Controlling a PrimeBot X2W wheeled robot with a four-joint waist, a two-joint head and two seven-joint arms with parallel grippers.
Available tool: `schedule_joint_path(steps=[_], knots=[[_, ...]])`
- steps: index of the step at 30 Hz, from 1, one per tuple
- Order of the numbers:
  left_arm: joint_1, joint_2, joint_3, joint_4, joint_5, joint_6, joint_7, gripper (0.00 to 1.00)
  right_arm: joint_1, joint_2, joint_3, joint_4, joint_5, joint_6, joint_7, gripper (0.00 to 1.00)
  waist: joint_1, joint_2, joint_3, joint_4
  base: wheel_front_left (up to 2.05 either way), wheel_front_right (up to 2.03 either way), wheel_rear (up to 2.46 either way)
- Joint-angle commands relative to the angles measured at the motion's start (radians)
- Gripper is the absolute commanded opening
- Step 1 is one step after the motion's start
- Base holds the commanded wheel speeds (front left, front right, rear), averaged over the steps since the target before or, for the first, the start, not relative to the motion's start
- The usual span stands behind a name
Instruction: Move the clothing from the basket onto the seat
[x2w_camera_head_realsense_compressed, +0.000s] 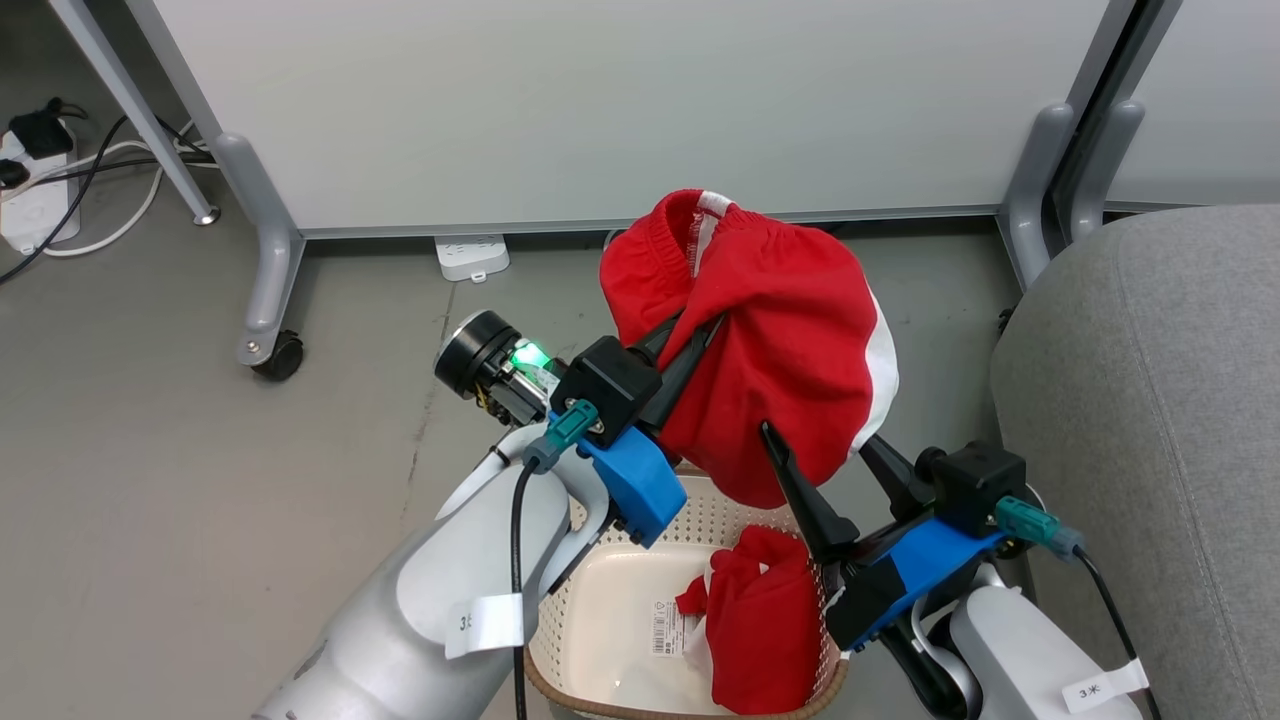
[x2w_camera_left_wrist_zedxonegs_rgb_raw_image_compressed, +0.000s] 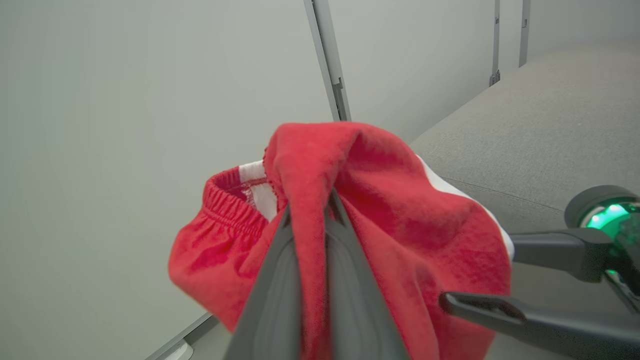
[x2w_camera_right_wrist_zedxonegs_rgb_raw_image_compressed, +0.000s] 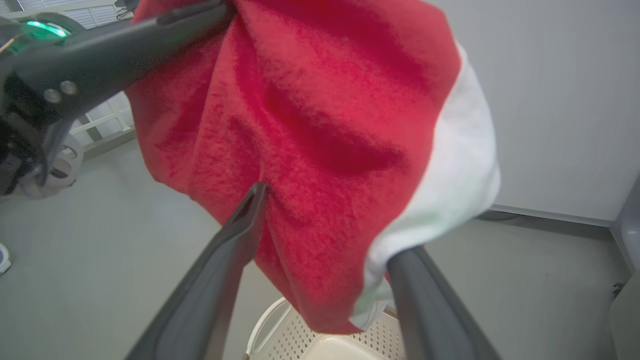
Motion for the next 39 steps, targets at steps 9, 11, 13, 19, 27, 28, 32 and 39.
schedule_joint_path(steps=[9, 11, 13, 19, 27, 28, 32, 39], knots=[[-0.007, -0.010, 0.011, 0.006, 0.011, -0.007, -0.005, 0.00, -0.022, 0.000, 0.004, -0.050, 0.003, 0.000, 0.000, 0.00, 0.0000, -0.0001, 0.001, 0.002, 0.00, 0.00, 0.00], [-0.005, -0.011, 0.012, 0.008, 0.011, -0.009, -0.005, 0.00, -0.022, -0.004, 0.009, -0.053, 0.001, 0.000, 0.000, 0.00, 0.0000, -0.0001, -0.001, 0.002, 0.00, 0.00, 0.00], [-0.003, -0.012, 0.014, 0.010, 0.012, -0.010, -0.005, 0.00, -0.020, -0.006, 0.011, -0.055, 0.002, 0.000, 0.000, 0.00, 0.0000, -0.0001, -0.004, 0.001, 0.00, 0.00, 0.00], [0.005, -0.014, 0.021, 0.011, 0.018, -0.013, -0.005, 0.00, -0.013, -0.010, 0.014, -0.061, -0.003, 0.000, 0.000, 0.00, 0.0000, -0.0001, -0.009, -0.003, 0.00, 0.00, 0.00], [0.009, -0.015, 0.028, 0.011, 0.023, -0.014, -0.005, 0.00, -0.008, -0.010, 0.012, -0.066, -0.012, 0.000, 0.000, 0.00, 0.0000, -0.0001, -0.008, -0.004, 0.00, 0.00, 0.00], [0.009, -0.015, 0.029, 0.012, 0.024, -0.014, -0.005, 0.00, -0.008, -0.009, 0.011, -0.067, -0.012, 0.000, 0.000, 0.00, 0.0000, -0.0001, -0.008, -0.004, 0.00, 0.00, 0.00], [0.008, -0.016, 0.033, 0.013, 0.026, -0.016, -0.005, 0.00, -0.007, -0.008, 0.009, -0.069, -0.015, 0.000, 0.000, 0.00, 0.0000, -0.0001, -0.004, -0.005, 0.00, 0.00, 0.00], [0.006, -0.016, 0.038, 0.013, 0.032, -0.017, -0.005, 0.00, -0.007, -0.010, 0.008, -0.072, -0.015, 0.000, 0.000, 0.00, 0.0000, -0.0001, 0.003, -0.007, 0.00, 0.00, 0.00]])
